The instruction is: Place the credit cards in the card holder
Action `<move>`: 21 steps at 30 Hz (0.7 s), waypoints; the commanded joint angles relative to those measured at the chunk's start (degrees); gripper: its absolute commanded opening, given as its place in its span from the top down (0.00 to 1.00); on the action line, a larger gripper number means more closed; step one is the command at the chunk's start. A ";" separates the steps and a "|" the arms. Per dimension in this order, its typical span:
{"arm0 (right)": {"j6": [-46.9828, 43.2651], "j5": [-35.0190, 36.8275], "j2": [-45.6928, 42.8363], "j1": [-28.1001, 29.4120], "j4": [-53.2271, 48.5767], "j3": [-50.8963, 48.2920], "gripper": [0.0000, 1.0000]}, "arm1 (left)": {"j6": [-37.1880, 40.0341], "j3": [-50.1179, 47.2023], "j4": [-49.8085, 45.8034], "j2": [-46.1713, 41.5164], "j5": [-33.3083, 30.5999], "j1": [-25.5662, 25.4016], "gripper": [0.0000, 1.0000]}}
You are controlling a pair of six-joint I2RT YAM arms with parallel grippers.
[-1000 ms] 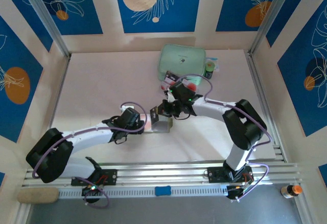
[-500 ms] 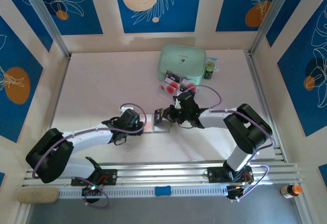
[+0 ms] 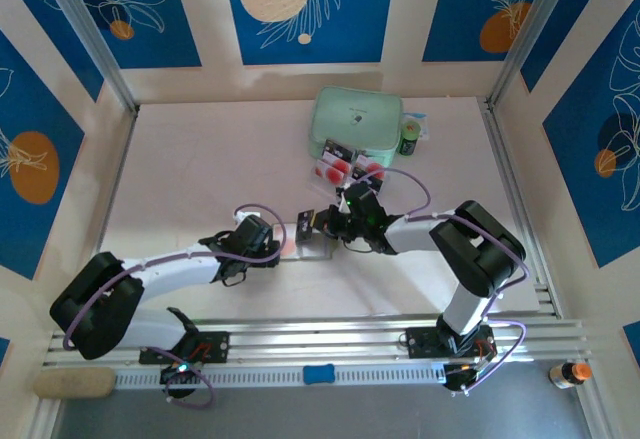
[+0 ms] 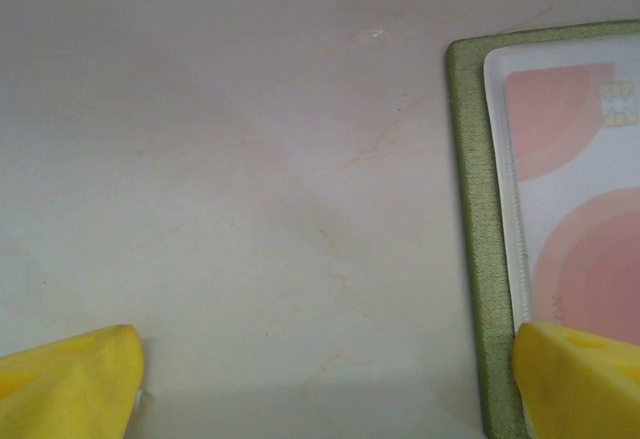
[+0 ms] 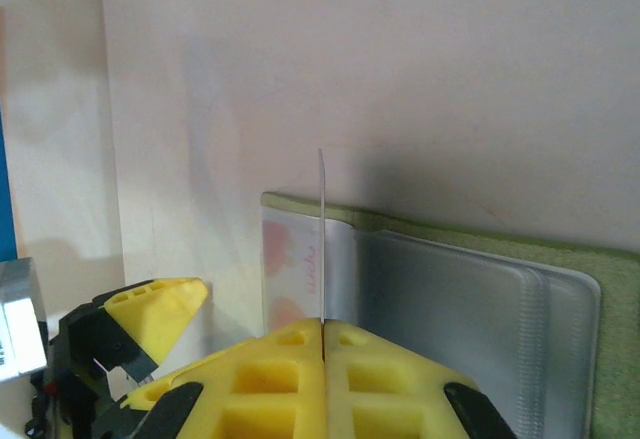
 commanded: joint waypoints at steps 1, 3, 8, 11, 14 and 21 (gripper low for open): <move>0.31 1.17 0.54 0.47 1.53 -1.16 1.00 | -0.76 -0.91 -0.46 -1.04 0.51 0.54 0.05; 0.31 1.27 0.56 0.55 1.52 -1.36 1.00 | -0.75 -0.93 -0.40 -1.04 0.55 0.59 0.05; 0.23 1.10 1.27 0.83 1.57 -1.55 1.00 | -0.75 -0.93 -0.35 -1.04 0.59 0.54 0.05; 0.27 0.77 1.74 1.05 1.78 -1.51 1.00 | -0.84 -0.98 -0.35 -1.04 0.61 0.56 0.06; 0.31 0.48 2.14 1.34 1.97 -1.30 1.00 | -0.88 -1.02 -0.24 -1.12 0.61 0.54 0.06; 0.66 0.30 2.46 1.97 2.30 -1.28 1.00 | -0.93 -1.22 -0.04 -1.29 0.60 0.55 0.05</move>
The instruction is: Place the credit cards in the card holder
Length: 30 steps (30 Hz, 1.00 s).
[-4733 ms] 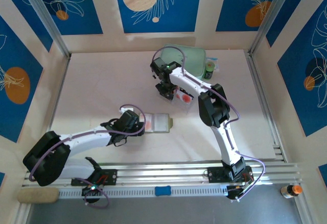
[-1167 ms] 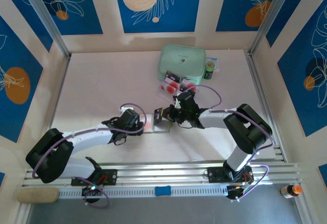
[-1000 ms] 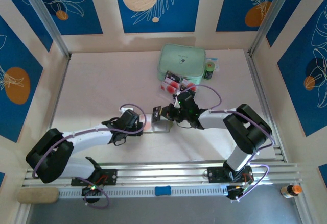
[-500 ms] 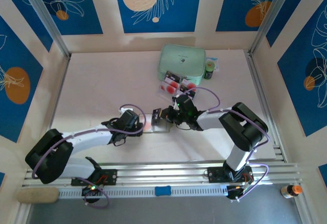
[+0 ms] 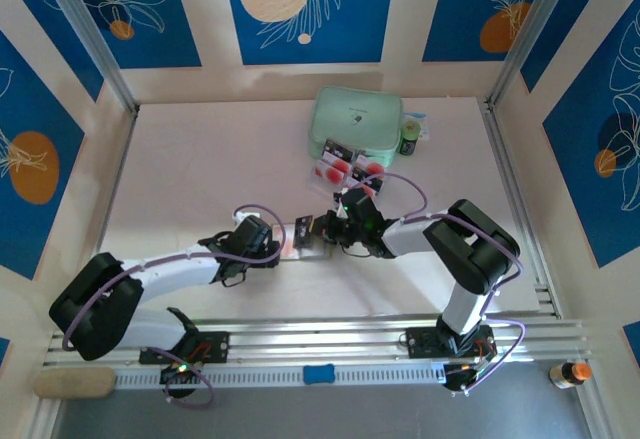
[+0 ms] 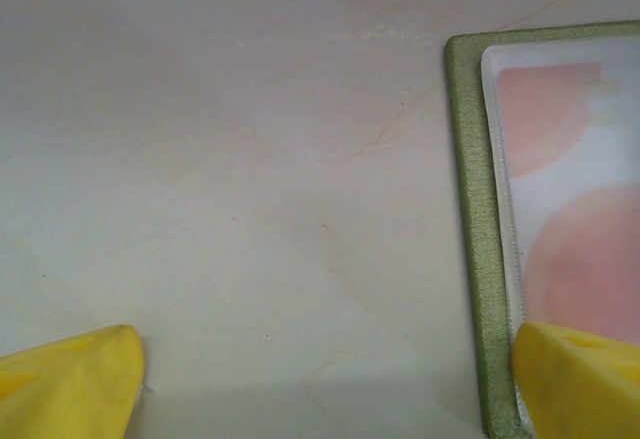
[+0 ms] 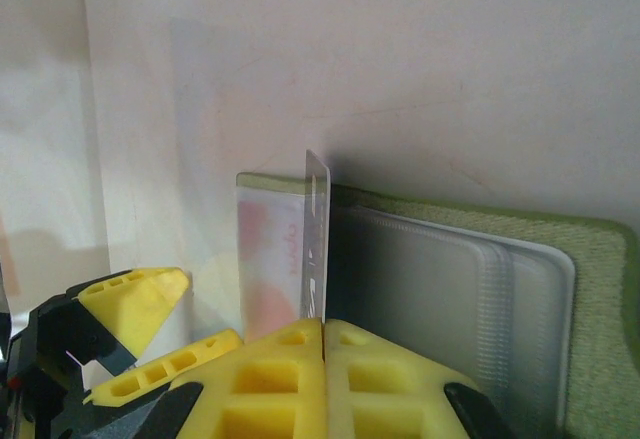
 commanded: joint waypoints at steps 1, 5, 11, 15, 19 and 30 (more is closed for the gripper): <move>0.53 -0.13 0.74 0.62 0.36 -0.51 1.00 | -0.68 -0.83 -0.17 -1.19 0.45 0.59 0.06; 0.80 0.03 0.67 0.79 0.43 -0.69 1.00 | -0.69 -0.63 -0.59 -2.00 0.43 0.55 0.06; 1.02 0.24 0.38 0.88 0.47 -1.18 1.00 | -0.60 0.72 -1.98 -4.48 -0.10 0.61 0.06; 1.23 0.24 0.58 0.93 0.22 -1.34 1.00 | 0.01 2.14 -1.54 -3.58 -0.07 0.63 0.05; 1.46 0.26 0.43 0.97 0.15 -1.70 1.00 | 0.44 3.03 -0.51 -0.25 1.09 0.65 0.05; 1.88 0.18 -0.39 1.15 -1.06 -2.54 1.00 | 0.09 1.64 0.99 2.59 0.93 0.64 0.05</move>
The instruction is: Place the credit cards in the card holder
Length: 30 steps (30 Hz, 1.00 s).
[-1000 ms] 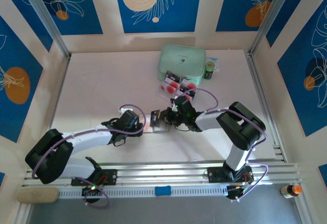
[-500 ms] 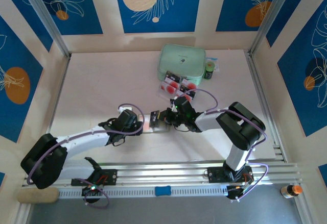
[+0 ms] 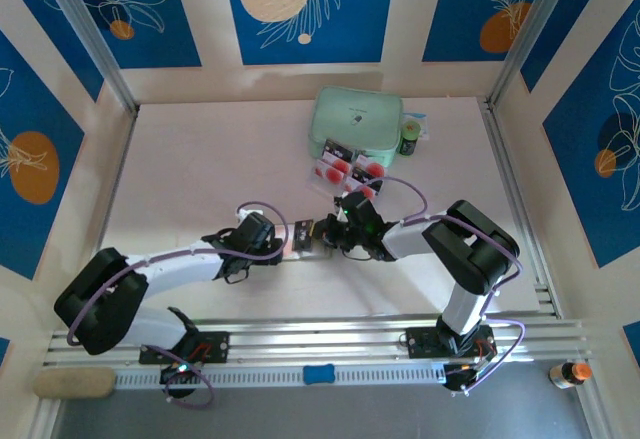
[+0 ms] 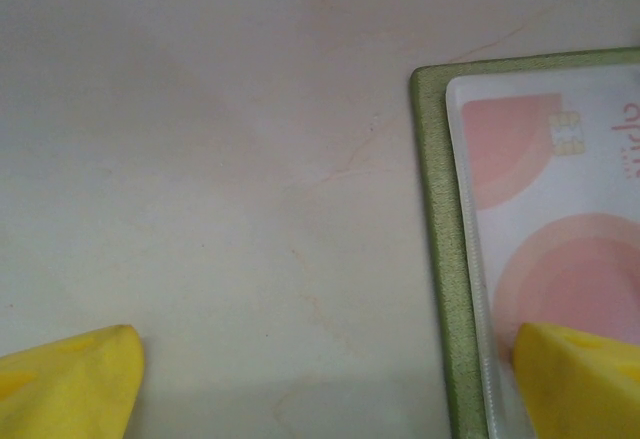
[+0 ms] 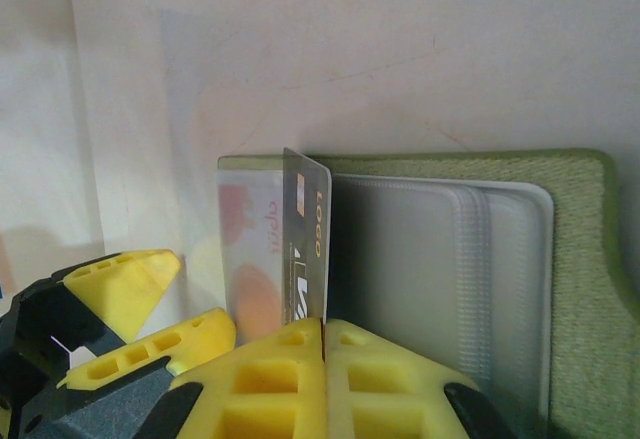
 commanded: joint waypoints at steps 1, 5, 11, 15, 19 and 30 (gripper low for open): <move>0.39 0.17 -0.48 0.51 -1.62 -1.38 1.00 | 0.00 -0.33 0.38 0.63 0.25 0.63 0.05; 0.74 0.15 -0.74 0.69 -1.81 -1.76 1.00 | -0.11 -0.67 0.63 0.84 0.21 0.70 0.05; 1.20 0.50 -1.30 1.13 -2.47 -2.16 1.00 | -0.28 -0.96 0.73 0.62 0.08 0.66 0.05; 1.25 0.56 -1.68 1.39 -3.38 -2.02 1.00 | -0.21 -1.09 0.73 0.53 0.11 0.69 0.05; 1.27 0.61 -1.95 1.61 -4.13 -2.08 1.00 | -0.34 -1.25 0.95 0.48 0.09 0.64 0.05; 1.27 -0.13 -1.22 1.74 -5.95 -0.76 1.00 | -0.29 -1.39 1.25 0.48 0.15 0.63 0.05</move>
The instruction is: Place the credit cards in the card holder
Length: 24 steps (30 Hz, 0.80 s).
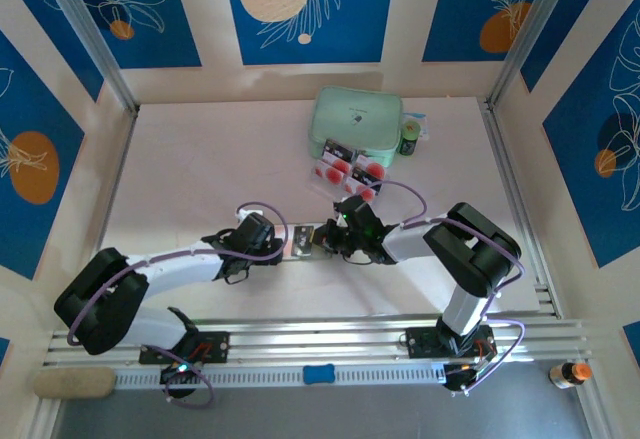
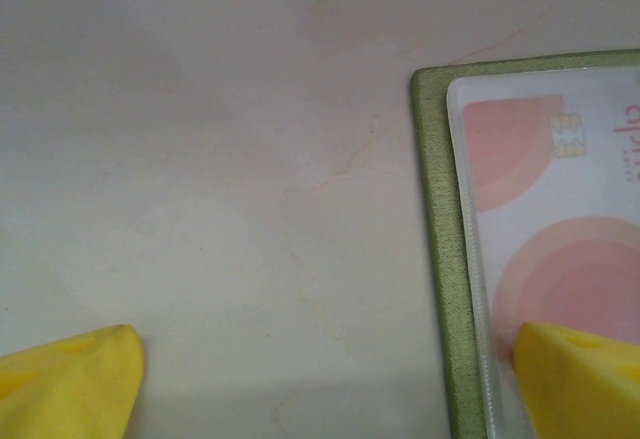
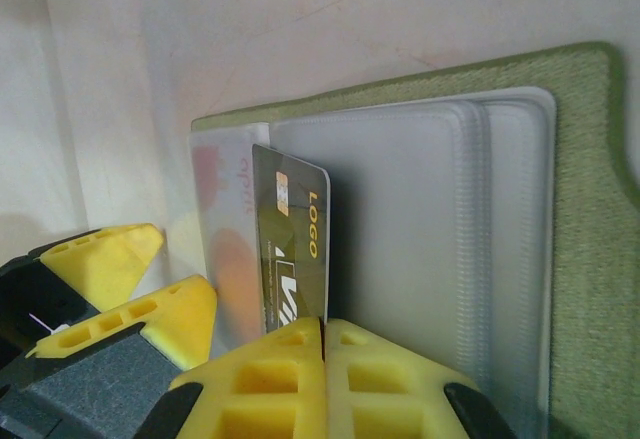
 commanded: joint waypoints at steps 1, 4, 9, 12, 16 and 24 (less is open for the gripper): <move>0.42 -0.35 -0.04 0.46 -3.82 0.59 1.00 | -0.29 -0.86 0.28 0.51 0.19 0.61 0.05; 0.42 -0.94 0.85 0.46 -4.71 1.68 1.00 | -0.33 -0.99 0.28 0.43 0.18 0.64 0.05; 0.24 -2.38 2.58 0.44 -6.08 3.75 1.00 | -0.33 -0.99 0.39 0.25 0.20 0.59 0.05; 0.24 -3.32 3.93 0.45 -6.73 4.94 1.00 | -0.34 -0.82 0.38 0.25 0.28 0.63 0.05; 0.08 -5.05 6.17 0.65 -8.41 7.17 1.00 | -0.37 -0.25 0.04 0.03 0.53 0.59 0.05; -6.35 -7.35 6.13 0.58 -20.52 13.25 0.62 | -0.51 1.82 -2.94 -3.01 0.07 0.72 0.05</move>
